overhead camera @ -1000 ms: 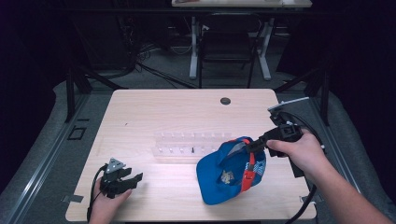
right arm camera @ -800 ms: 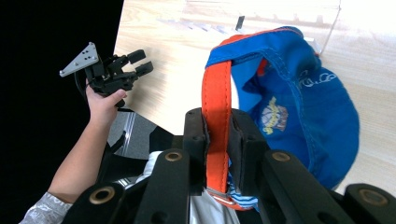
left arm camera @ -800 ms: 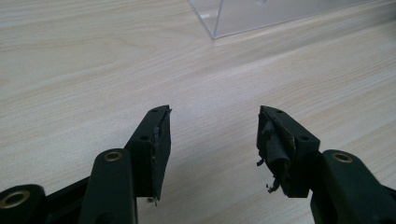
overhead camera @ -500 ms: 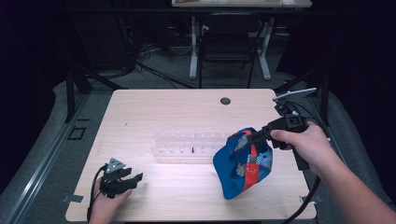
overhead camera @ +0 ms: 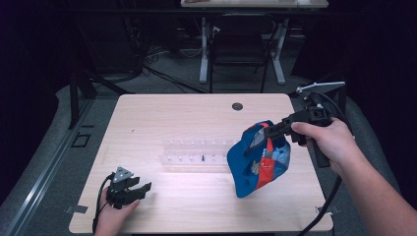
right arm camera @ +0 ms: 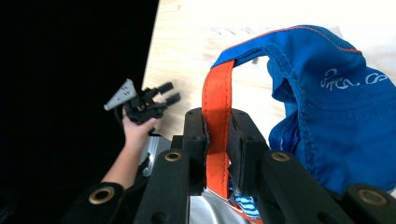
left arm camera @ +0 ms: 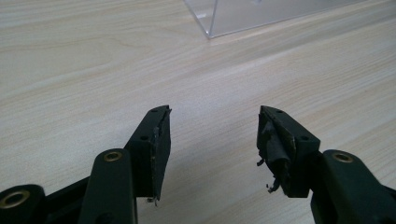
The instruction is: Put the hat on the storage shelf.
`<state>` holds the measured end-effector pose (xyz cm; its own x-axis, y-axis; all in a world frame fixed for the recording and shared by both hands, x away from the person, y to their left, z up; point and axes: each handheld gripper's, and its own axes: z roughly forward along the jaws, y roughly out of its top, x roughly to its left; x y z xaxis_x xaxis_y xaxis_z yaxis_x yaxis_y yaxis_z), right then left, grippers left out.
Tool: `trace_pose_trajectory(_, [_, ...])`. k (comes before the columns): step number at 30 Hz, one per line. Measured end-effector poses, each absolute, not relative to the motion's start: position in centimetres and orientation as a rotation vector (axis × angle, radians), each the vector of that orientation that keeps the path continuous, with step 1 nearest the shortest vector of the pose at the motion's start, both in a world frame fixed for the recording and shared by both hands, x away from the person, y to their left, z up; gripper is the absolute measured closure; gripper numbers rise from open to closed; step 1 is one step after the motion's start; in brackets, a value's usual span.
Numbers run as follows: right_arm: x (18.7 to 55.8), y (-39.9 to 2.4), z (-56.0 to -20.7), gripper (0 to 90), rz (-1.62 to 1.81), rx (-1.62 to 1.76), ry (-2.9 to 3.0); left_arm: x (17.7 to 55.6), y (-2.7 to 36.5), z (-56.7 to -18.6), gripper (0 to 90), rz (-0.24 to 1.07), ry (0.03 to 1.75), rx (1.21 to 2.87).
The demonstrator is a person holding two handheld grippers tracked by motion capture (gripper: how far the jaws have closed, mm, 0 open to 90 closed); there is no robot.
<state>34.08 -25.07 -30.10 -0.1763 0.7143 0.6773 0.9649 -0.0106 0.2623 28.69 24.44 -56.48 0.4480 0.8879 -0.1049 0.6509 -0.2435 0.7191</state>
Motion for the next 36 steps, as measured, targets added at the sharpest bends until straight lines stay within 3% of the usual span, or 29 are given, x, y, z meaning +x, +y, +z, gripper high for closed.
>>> trace_pose_trajectory(13, [35.6, -23.4, -27.8, 78.3, -1.066, -1.717, -1.91, 28.6, 24.4, -56.4, 45.0, 0.426, 1.279, 1.986])
trace_pose_trajectory(36, [38.6, -20.7, -26.9, 78.3, -1.102, -1.732, -1.903, 28.4, 24.2, -56.1, 44.4, 0.445, 1.272, 1.962])
